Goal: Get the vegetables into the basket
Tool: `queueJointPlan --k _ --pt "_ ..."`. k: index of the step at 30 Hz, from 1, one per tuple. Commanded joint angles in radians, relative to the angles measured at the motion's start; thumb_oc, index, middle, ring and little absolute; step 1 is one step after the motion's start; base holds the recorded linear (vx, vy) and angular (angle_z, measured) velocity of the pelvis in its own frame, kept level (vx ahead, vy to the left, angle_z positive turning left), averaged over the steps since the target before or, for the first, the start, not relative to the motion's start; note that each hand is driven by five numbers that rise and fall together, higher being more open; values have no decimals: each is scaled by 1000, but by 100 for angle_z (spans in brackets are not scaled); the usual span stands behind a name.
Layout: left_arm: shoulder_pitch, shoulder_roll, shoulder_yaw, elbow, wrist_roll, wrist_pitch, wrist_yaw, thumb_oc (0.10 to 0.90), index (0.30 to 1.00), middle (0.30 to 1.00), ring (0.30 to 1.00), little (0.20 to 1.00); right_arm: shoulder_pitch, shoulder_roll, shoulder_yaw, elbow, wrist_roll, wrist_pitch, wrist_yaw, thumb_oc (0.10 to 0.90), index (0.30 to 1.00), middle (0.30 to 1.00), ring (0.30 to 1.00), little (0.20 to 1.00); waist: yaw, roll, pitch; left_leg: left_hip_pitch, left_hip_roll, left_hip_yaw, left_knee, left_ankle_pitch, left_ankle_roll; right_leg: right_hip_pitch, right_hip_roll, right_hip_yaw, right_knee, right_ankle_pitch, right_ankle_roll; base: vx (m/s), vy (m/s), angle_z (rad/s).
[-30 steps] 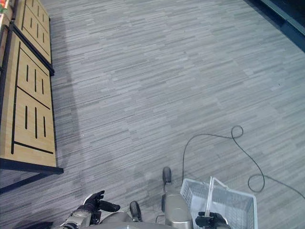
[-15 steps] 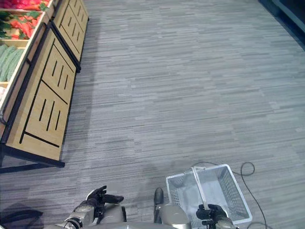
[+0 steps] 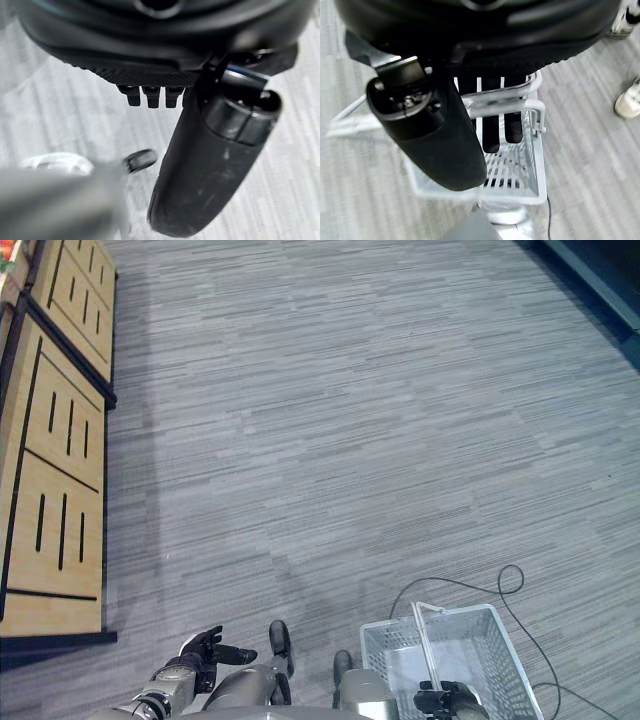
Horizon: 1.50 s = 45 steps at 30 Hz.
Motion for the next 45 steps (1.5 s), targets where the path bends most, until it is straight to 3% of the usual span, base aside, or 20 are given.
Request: queueJointPlan --k 1,5,7,10,11,14,18,24,28,29,30,32,33,34,35,36,38,39,41,45 --pt "20 15 21 -26 25 -13 21 900 1000 1000 1000 1000 -18 -27 2 -9 14 -13 9 400 300 300 300 300 65 -25 8 -17 -2 -24 160 -203 -1 -13 -51 46 -86 144 79 152 263 -48" --pt "28 12 20 -28 33 -10 13 900 1000 1000 1000 1000 -14 -27 -11 -17 29 -17 7 400 300 300 300 300 57 -7 23 47 -25 -17 132 -216 23 -79 -62 29 107 198 78 101 179 -22" --pt "28 12 18 -31 37 -8 11 900 1000 1000 1000 1000 -12 -28 -15 -17 36 -17 5 400 300 300 300 300 57 -4 25 57 -29 -16 121 -216 23 -93 -60 24 116 199 77 91 130 1" --pt "25 15 17 -23 44 -6 6 900 1000 1000 1000 1000 -9 -28 -18 -17 43 -18 6 400 300 300 300 300 53 6 21 75 -28 -14 95 -210 16 -109 -40 21 45 195 72 71 39 7" --pt "21 16 21 -13 48 -9 5 900 1000 1000 1000 1000 -12 -27 -17 -17 43 -20 7 400 300 300 300 300 55 10 19 75 -22 -18 90 -205 5 -120 -13 47 -145 219 81 107 -6 15" --pt "18 19 29 5 56 -10 8 900 1000 1000 1000 1000 -13 -19 -14 -12 42 -19 10 400 300 300 300 300 60 -4 27 94 -26 -20 91 -208 -8 -159 9 97 -317 267 105 154 -41 2" --pt "25 14 34 17 64 -9 8 900 1000 1000 1000 1000 -2 -18 -12 -4 26 -15 15 400 300 300 300 300 56 -15 23 131 -32 -32 90 -227 -20 -145 19 46 -372 279 112 256 -110 11" --pt "31 -3 10 19 73 -8 -6 900 1000 1000 1000 1000 26 -38 -19 5 32 -16 25 400 300 300 300 300 25 9 -2 193 -4 -117 120 -237 -60 -111 64 64 -267 220 53 340 -194 52" --pt "24 -13 2 22 65 -4 -14 900 1000 1000 1000 1000 33 -48 -21 4 41 -18 25 400 300 300 300 300 2 24 -14 172 29 -146 207 -161 -122 -78 65 4 -233 156 9 279 -216 50" --pt "19 -13 7 23 51 -3 -12 900 1000 1000 1000 1000 30 -52 -13 -5 38 -20 27 400 300 300 300 300 2 20 -9 127 41 -152 315 -110 -148 -40 59 -22 -248 147 -10 218 -185 84" --pt "19 -13 7 23 51 -3 -12 900 1000 1000 1000 1000 30 -52 -12 -5 38 -20 27 400 300 300 300 300 1 20 -9 127 41 -152 316 -111 -148 -40 59 -23 -248 147 -10 168 -172 78" --pt "15 -9 8 18 38 0 -10 900 1000 1000 1000 1000 28 -61 1 -34 40 -26 27 400 300 300 300 300 6 -2 14 30 71 -128 493 -58 -161 6 48 -57 -251 120 -37 120 -151 44" --pt "15 -9 8 18 38 0 -10 900 1000 1000 1000 1000 27 -60 1 -34 40 -26 27 400 300 300 300 300 4 -2 14 29 72 -129 495 -59 -161 6 49 -59 -251 119 -37 116 -94 44" --pt "8 -10 3 12 39 2 -10 900 1000 1000 1000 1000 23 -68 -5 -43 51 -25 24 400 300 300 300 300 -17 -15 15 26 119 0 344 -110 -128 33 8 -104 -265 111 -25 48 -5 44" --pt "8 -10 3 12 39 3 -10 900 1000 1000 1000 1000 24 -68 -5 -43 51 -25 24 400 300 300 300 300 -16 -16 16 31 117 1 339 -109 -127 35 7 -103 -265 111 -24 69 38 89" --pt "5 -13 -1 11 44 2 -10 900 1000 1000 1000 1000 25 -71 -13 -45 54 -26 21 400 300 300 300 300 -25 -15 10 30 117 49 252 -135 -123 43 -9 -125 -274 106 -14 63 117 98" --pt "9 -21 -9 9 57 2 -12 900 1000 1000 1000 1000 31 -74 -24 -47 52 -26 18 400 300 300 300 300 -34 4 -6 17 115 86 118 -104 -144 57 -20 -153 -284 103 2 109 191 66" --pt "9 -22 -12 8 63 3 -10 900 1000 1000 1000 1000 35 -73 -25 -47 49 -27 18 400 300 300 300 300 -34 9 -11 6 118 93 95 -81 -148 56 -24 -157 -280 99 4 219 333 51" --pt "10 -17 -13 8 61 1 -17 900 1000 1000 1000 1000 33 -68 -24 -45 48 -24 18 400 300 300 300 300 -32 15 -21 20 106 65 117 -110 -134 51 -30 -148 -247 71 15 198 333 24" --pt "17 1 -3 12 75 3 -24 900 1000 1000 1000 1000 26 -40 -24 -29 18 -14 24 400 300 300 300 300 -12 -1 -18 24 73 97 165 -180 -89 55 -74 -105 -236 115 48 145 331 -21"
